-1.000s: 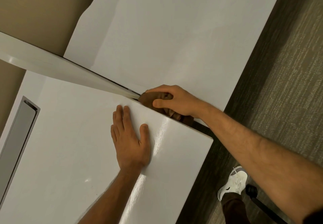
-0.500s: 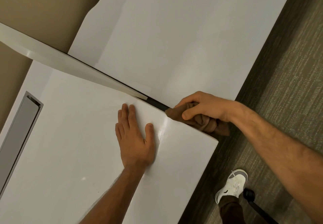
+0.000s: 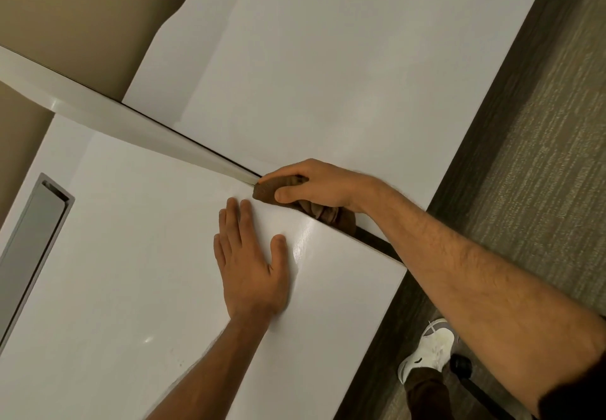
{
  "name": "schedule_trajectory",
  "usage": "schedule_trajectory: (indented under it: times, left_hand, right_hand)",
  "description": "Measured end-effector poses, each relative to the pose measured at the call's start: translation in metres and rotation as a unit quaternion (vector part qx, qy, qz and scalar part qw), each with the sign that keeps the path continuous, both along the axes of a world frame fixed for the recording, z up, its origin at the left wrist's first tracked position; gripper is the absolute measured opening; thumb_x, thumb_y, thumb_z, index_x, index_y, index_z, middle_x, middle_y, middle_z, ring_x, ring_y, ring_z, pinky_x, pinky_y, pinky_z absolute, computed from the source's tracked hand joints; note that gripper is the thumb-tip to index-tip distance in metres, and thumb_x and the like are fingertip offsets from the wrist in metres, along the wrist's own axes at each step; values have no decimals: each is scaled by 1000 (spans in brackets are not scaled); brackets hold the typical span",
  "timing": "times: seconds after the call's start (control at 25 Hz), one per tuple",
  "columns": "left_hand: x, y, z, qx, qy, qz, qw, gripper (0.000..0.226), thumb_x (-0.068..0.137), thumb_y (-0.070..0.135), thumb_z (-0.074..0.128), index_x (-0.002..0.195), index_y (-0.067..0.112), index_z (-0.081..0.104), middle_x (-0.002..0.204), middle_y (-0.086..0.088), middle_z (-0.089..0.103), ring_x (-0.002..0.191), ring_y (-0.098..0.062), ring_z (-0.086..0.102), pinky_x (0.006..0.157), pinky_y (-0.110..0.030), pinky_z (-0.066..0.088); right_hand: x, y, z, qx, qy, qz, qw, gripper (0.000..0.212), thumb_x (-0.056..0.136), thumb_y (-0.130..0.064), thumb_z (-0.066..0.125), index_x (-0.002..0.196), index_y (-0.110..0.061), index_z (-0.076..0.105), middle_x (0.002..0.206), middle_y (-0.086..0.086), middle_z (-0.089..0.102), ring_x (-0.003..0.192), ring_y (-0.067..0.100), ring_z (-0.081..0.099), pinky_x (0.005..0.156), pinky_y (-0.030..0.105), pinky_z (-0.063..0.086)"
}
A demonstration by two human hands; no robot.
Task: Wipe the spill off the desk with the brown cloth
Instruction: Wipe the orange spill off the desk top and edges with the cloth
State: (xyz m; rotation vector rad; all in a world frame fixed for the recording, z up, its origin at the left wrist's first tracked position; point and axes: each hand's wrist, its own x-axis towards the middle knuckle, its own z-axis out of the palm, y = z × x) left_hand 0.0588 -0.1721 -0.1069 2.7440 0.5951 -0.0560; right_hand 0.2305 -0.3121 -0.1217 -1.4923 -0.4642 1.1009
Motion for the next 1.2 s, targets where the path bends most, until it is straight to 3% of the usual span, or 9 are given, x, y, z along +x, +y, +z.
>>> schedule_trajectory:
  times: [0.24,0.48,0.68,0.76,0.84,0.88,1.04,1.2]
  left_hand:
    - [-2,1,-1,1,-5,-4,1000,77,98,55,29,166,23,13,175,7,5,162,-13,0,131,-45,6]
    - [-1,3,-5,10,-11,-3,1000,75,99,52,32,166,23,13,175,5,6,161,-14,1,131,-42,5]
    - [-2,5,-6,9,-13,-9,1000,75,99,52,31,166,25,12,175,6,5,161,-13,1,130,-37,2]
    - [-1,5,-6,9,-12,-9,1000,74,99,51,31,166,24,12,175,6,5,161,-14,1,130,-38,2]
    - [-1,5,-6,11,-14,-9,1000,74,100,50,32,166,22,13,175,4,6,161,-15,2,130,-39,3]
    - [-1,4,-6,13,-16,-8,1000,74,100,50,32,166,21,14,175,3,7,161,-16,3,130,-40,4]
    - [-1,4,-7,15,-20,-9,1000,74,100,49,33,165,21,15,175,3,8,161,-17,5,130,-41,6]
    - [-1,5,-9,11,-25,-10,1000,73,100,47,35,165,21,16,175,3,9,161,-16,5,130,-44,8]
  right_hand:
    - [7,-19,7,-39,11,32,999,31,91,-32,76,121,-41,74,113,-18,74,104,0,68,89,18,53]
    - [-25,-75,-9,-31,53,-5,998,33,91,-27,76,123,-35,74,121,-12,73,116,14,66,108,39,51]
    - [-55,-115,-17,-15,85,-42,995,34,85,-32,77,118,-40,75,119,-16,75,114,14,69,110,48,51]
    - [-65,-131,-23,-13,94,-55,994,34,84,-35,78,117,-41,75,119,-12,75,117,31,68,106,61,50]
    - [-74,-149,-29,-11,118,-58,991,36,83,-37,79,118,-39,75,121,6,74,119,61,55,101,76,43]
    - [-79,-158,-31,-8,123,-61,991,37,82,-38,79,119,-38,75,121,14,72,118,64,54,99,78,43]
    - [-107,-192,-33,9,90,-100,991,42,80,-41,77,122,-35,74,123,-1,74,116,24,69,102,55,55]
    - [-126,-188,-32,37,127,-235,963,38,82,-34,77,119,-29,76,111,4,76,103,20,72,90,42,58]
